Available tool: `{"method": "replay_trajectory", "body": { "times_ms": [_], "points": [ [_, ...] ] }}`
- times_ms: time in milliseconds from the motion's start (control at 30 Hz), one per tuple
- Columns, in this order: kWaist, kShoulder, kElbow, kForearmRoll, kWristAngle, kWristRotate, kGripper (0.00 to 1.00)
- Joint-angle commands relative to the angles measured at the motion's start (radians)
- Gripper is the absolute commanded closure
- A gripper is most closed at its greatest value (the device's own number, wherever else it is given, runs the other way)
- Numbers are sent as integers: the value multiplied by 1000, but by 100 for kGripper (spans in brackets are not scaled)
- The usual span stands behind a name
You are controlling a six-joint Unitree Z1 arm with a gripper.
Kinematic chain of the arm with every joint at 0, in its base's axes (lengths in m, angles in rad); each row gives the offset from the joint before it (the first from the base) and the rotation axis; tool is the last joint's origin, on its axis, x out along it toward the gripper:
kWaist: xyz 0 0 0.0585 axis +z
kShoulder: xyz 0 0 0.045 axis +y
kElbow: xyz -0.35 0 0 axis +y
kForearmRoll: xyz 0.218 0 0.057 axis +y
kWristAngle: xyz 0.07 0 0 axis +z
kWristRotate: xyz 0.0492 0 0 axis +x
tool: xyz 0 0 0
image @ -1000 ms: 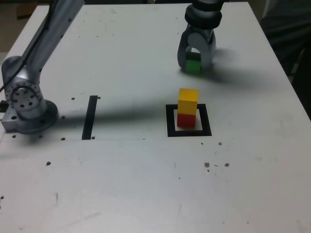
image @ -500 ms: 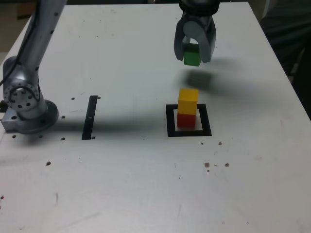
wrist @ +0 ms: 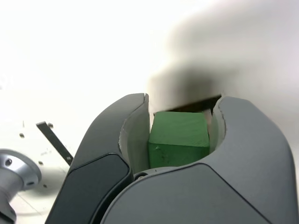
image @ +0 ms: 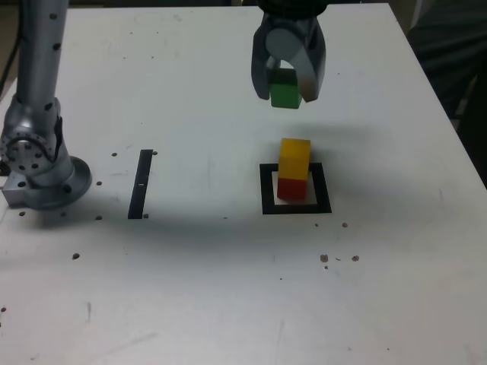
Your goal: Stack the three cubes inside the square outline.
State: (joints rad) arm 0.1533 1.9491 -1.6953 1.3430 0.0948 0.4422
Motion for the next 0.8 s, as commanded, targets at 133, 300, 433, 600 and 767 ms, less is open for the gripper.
{"method": "replay_trajectory", "body": {
  "times_ms": [133, 300, 433, 600, 767],
  "points": [
    [-60, -28, 20, 17, 5, -76, 72],
    [-108, -34, 25, 28, 2, -125, 72],
    [-146, -35, 24, 35, -7, -160, 72],
    [-188, -35, 24, 38, -21, -197, 72],
    [-223, -31, 19, 37, -31, -224, 72]
  ]
}}
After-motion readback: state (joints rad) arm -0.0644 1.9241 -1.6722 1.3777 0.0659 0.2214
